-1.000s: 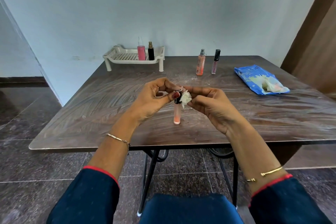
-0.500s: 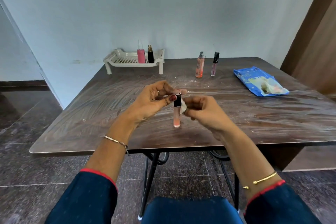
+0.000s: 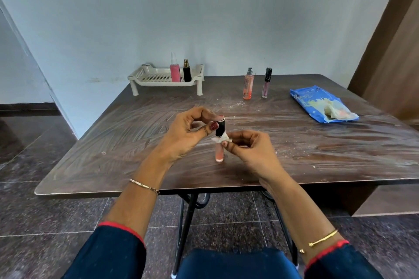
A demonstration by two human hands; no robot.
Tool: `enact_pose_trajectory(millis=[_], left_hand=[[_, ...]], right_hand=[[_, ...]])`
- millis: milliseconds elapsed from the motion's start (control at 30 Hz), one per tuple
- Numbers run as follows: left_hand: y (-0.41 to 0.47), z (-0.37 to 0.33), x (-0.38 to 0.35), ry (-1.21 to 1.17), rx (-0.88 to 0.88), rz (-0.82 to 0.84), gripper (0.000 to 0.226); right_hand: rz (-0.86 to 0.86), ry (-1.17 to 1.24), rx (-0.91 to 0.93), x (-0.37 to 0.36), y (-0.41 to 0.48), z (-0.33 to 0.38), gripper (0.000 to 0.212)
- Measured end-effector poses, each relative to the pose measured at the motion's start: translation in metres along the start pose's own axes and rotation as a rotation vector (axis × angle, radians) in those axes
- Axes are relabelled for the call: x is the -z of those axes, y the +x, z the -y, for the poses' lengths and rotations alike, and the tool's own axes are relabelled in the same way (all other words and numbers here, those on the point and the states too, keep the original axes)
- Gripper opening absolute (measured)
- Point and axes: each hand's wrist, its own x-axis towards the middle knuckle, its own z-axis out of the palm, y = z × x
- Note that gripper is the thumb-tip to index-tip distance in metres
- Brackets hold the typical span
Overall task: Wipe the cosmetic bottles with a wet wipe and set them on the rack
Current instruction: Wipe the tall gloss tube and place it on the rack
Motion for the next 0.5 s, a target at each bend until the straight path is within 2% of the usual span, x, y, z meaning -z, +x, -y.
enact_pose_trajectory(millis=[100, 233, 367, 500], left_hand=[[0.001, 0.001, -0.001, 0.027, -0.018, -0.007, 0.014], [-0.005, 0.005, -0.002, -0.020, -0.014, -0.023, 0.017], [-0.018, 0.011, -0.009, -0.088, 0.035, -0.003, 0.040], [-0.027, 0.014, -0.023, -0.041, 0.001, 0.007, 0.061]], right_hand=[[-0.088, 0.151, 0.122, -0.006, 0.002, 0.014, 0.022], [-0.108, 0.090, 0.192, -0.015, 0.006, 0.020, 0.025], [-0.193, 0.008, 0.195, -0.016, 0.007, 0.011, 0.022], [-0.289, -0.010, 0.210, -0.016, 0.005, 0.003, 0.015]])
